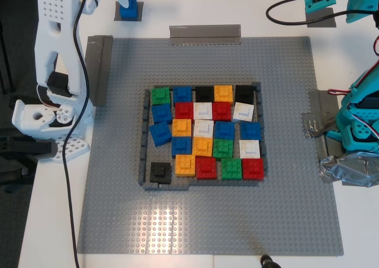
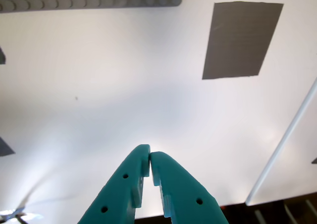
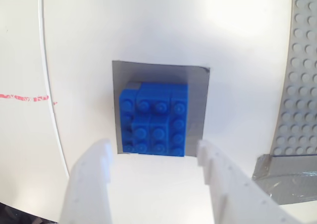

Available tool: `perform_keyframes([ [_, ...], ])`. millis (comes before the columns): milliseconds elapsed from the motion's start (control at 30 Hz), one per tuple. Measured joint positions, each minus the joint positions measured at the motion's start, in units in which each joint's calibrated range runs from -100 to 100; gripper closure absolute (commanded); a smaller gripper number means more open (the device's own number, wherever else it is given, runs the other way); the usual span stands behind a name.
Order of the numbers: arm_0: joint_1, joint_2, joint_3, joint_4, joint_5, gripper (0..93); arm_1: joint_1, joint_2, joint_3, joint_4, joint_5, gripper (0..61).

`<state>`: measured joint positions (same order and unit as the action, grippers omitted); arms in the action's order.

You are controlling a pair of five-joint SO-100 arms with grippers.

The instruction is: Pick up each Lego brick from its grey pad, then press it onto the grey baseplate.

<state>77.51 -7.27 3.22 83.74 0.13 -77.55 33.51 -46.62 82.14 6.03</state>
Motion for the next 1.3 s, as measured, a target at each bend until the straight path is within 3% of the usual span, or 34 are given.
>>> perform_keyframes([
  [1300,0.0,0.0,0.0,0.0,0.0,92.7,-0.3,4.6,-3.4,-2.4,2.5,42.8],
])
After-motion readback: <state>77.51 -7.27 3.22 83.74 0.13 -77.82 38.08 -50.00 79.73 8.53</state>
